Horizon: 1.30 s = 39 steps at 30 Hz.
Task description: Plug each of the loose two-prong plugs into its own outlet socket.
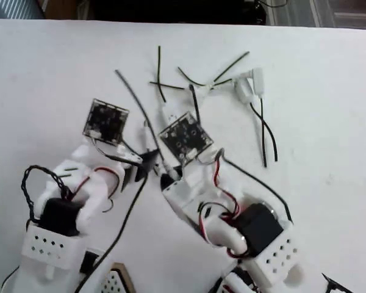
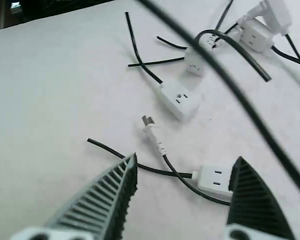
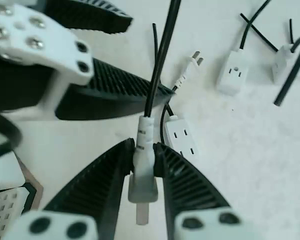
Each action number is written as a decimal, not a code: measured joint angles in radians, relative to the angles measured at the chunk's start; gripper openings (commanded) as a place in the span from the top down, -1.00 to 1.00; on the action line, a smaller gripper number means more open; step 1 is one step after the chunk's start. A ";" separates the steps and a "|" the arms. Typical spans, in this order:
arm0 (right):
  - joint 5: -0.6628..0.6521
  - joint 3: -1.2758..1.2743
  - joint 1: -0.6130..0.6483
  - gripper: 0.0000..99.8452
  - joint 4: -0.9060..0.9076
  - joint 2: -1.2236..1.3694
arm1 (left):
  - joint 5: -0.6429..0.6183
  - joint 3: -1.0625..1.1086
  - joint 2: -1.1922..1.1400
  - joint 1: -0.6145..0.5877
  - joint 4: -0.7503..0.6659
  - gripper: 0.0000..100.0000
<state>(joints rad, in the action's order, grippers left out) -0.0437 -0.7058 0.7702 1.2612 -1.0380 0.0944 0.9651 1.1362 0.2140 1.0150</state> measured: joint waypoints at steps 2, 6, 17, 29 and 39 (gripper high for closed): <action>0.000 -0.044 0.009 0.97 -0.028 -0.020 | 0.000 -0.017 0.000 0.026 0.005 0.42; 0.000 -0.117 0.014 0.97 -0.075 -0.029 | 0.000 -0.107 0.000 0.101 0.081 0.42; 0.000 -0.144 -0.011 0.97 -0.092 -0.029 | -0.002 -0.160 0.002 0.157 0.153 0.42; 0.003 -0.341 -0.336 0.97 -0.371 -0.028 | 0.161 -0.055 0.002 -0.112 0.157 0.41; 0.178 -0.552 -0.571 0.97 -0.718 -0.028 | 0.496 -0.149 -0.262 -0.127 0.107 0.23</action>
<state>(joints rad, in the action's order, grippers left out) 0.1343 -1.2582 0.1995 0.5432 -1.0656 0.5900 0.8163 0.8738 0.0867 1.1224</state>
